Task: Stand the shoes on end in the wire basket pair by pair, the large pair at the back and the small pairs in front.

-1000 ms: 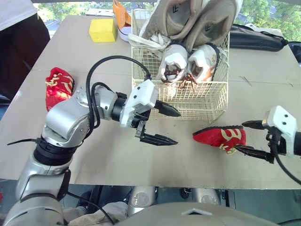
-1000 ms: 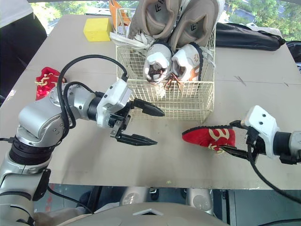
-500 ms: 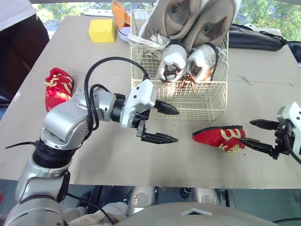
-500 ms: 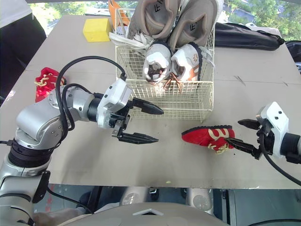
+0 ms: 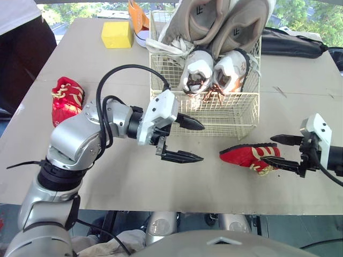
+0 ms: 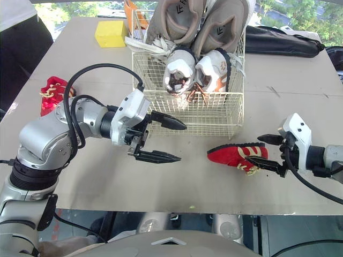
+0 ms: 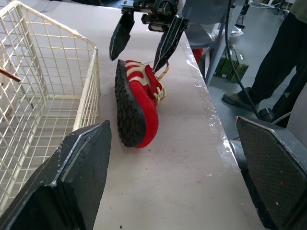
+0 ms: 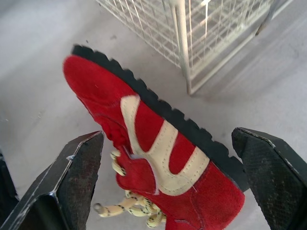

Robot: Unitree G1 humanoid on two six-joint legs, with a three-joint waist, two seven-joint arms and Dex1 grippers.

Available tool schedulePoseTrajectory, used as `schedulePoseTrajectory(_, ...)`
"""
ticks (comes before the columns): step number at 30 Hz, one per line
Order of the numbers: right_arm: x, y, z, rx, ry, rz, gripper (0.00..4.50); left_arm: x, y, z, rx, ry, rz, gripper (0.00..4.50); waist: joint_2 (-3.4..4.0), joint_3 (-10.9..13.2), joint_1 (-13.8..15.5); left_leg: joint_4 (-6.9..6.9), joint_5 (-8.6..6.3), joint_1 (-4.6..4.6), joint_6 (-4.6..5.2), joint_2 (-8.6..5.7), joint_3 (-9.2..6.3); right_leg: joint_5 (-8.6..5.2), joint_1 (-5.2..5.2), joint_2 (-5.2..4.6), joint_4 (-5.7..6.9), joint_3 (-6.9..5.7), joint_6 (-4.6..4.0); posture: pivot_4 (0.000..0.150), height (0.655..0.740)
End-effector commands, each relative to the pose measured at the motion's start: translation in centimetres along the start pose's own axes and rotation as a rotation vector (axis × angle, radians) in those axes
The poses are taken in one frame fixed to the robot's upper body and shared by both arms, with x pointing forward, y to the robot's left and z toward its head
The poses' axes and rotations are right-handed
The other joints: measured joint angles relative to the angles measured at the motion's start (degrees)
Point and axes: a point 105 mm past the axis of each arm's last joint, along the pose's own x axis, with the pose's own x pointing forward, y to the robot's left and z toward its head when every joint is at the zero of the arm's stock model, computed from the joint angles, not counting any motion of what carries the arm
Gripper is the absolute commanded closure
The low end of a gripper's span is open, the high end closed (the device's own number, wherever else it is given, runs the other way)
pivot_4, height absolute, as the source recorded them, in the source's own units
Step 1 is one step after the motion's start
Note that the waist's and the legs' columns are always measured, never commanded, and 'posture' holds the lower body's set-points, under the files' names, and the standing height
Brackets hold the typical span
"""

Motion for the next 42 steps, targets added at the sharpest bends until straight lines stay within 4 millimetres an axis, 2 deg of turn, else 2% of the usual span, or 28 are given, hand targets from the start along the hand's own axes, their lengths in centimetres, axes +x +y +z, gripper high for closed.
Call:
schedulePoseTrajectory(1, -1.7, -0.5, -0.2, -0.018, 0.030, -0.045, 0.30, -0.3, -0.4, 0.9, 0.038, -0.015, 0.007, 0.03, 0.00, 0.0, 0.1, 0.00, 0.00, -0.01, 0.00, 0.00, -0.01, 0.00, 0.00, 0.00, 0.00, 0.00, 0.00, 0.150, 0.7400)
schedulePoseTrajectory(7, -3.3, -0.4, -3.2, 0.056, 0.099, -0.151, 0.30, -0.4, -0.5, 0.8, 0.033, -0.018, 0.015, 0.03, 0.00, 0.0, 0.0, 0.00, 0.00, 0.01, -0.01, 0.01, -0.01, -0.01, 0.01, 0.00, 0.01, 0.00, 0.02, 0.150, 0.7400)
schedulePoseTrajectory(14, -2.3, 0.9, -4.8, 0.164, 0.033, -0.219, 0.30, -0.3, -0.4, 0.8, 0.036, -0.024, 0.011, 0.03, 0.02, 0.0, -0.1, 0.01, 0.01, 0.05, -0.02, 0.02, 0.00, -0.06, 0.02, 0.01, 0.05, 0.02, 0.10, 0.150, 0.7400)
schedulePoseTrajectory(17, -1.4, 0.5, -5.1, 0.194, 0.017, -0.264, 1.15, -0.2, -0.3, 0.9, 0.042, -0.024, 0.004, 0.00, 0.02, -0.1, -0.1, 0.01, 0.00, 0.09, -0.01, 0.02, 0.05, -0.07, 0.03, 0.01, 0.05, 0.06, 0.10, 0.150, 0.7400)
schedulePoseTrajectory(24, 0.1, -0.3, -4.2, 0.276, -0.050, -0.312, 4.43, -0.2, 0.0, 0.8, 0.046, -0.021, 0.004, 0.00, 0.06, -0.1, -0.2, 0.01, 0.00, 0.09, -0.01, 0.01, 0.05, -0.02, 0.02, 0.02, 0.06, 0.05, 0.00, 0.150, 0.7400)
schedulePoseTrajectory(30, -0.3, -0.6, -3.2, 0.188, -0.052, -0.361, 4.43, -0.3, 0.2, 0.8, 0.033, -0.031, 0.026, 0.00, 0.07, -0.1, -0.1, 0.01, 0.00, 0.08, -0.01, 0.01, 0.06, -0.02, 0.02, 0.02, 0.06, 0.05, 0.00, 0.150, 0.7400)
schedulePoseTrajectory(33, -1.1, -0.8, -1.8, 0.117, -0.079, -0.393, 4.43, -0.4, 0.4, 0.9, -0.003, -0.030, 0.041, 0.00, 0.07, -0.1, -0.2, 0.00, 0.00, 0.08, -0.01, 0.01, 0.06, -0.02, 0.02, 0.02, 0.06, 0.05, 0.01, 0.150, 0.7400)
schedulePoseTrajectory(35, -2.1, -0.4, -0.1, 0.044, -0.106, -0.413, 4.43, -0.5, 0.4, 1.3, -0.052, -0.040, 0.032, 0.00, 0.11, 0.0, -0.1, 0.00, 0.00, 0.08, -0.01, 0.01, 0.05, -0.02, 0.02, 0.03, 0.07, 0.05, 0.02, 0.150, 0.7400)
schedulePoseTrajectory(39, -3.3, 1.4, 3.1, -0.069, -0.164, -0.383, 4.43, -0.6, 0.6, 2.3, -0.188, -0.030, 0.002, 0.00, 0.08, -0.1, -0.1, 0.01, 0.00, 0.04, 0.00, 0.01, 0.00, -0.05, 0.01, 0.02, 0.06, 0.03, 0.11, 0.150, 0.7400)
schedulePoseTrajectory(42, -3.9, 3.0, 4.4, -0.110, -0.191, -0.335, 4.43, -0.5, 0.7, 2.8, -0.245, -0.024, -0.018, 0.00, 0.08, -0.1, -0.1, 0.01, 0.00, 0.05, -0.01, 0.01, -0.03, -0.05, 0.02, 0.03, 0.07, 0.02, 0.11, 0.150, 0.7400)
